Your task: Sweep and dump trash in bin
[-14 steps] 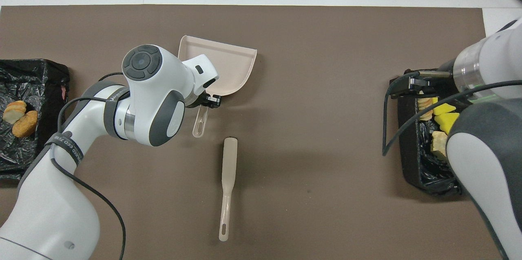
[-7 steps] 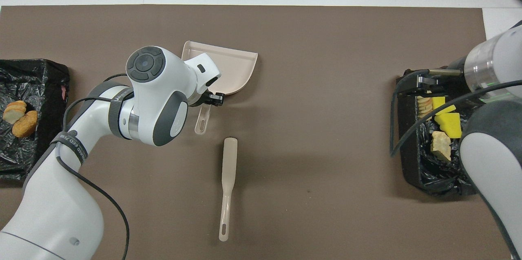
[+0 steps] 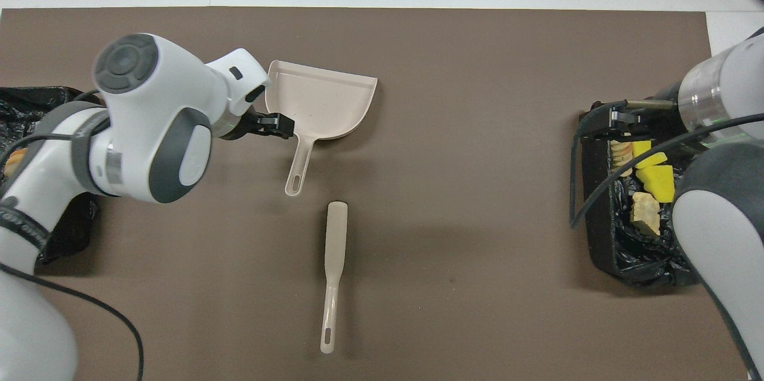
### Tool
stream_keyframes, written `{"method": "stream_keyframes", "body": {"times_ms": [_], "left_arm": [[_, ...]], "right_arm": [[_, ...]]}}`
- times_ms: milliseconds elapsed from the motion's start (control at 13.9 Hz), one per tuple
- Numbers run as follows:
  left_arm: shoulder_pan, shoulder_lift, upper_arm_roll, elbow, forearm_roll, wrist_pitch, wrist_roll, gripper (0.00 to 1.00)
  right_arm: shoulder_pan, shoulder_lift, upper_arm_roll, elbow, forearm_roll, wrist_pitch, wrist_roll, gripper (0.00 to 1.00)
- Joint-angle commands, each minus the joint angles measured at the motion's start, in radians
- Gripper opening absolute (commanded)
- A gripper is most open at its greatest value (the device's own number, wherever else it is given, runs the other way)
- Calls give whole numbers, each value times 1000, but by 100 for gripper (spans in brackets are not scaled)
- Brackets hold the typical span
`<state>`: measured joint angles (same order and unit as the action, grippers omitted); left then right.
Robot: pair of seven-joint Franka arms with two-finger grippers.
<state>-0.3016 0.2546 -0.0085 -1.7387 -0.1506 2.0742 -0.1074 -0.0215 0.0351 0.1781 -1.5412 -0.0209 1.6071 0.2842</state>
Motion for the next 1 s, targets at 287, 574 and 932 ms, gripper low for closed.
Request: {"method": "stream_keyframes", "body": {"times_ms": [287,574,932], "left_arm": [[208,-187,-1,-21,6,-207,24,100],[318,-241,-2,-25,29,-318,197,100],[360,-302,-1,5,106,-371,261,100]], "right_arm": [[-6,9,-6,21,7,0,-8,100],[-9,11,-8,16,9,43,-8,100],[-9,11,-8,13,10,68,-10,100]]}}
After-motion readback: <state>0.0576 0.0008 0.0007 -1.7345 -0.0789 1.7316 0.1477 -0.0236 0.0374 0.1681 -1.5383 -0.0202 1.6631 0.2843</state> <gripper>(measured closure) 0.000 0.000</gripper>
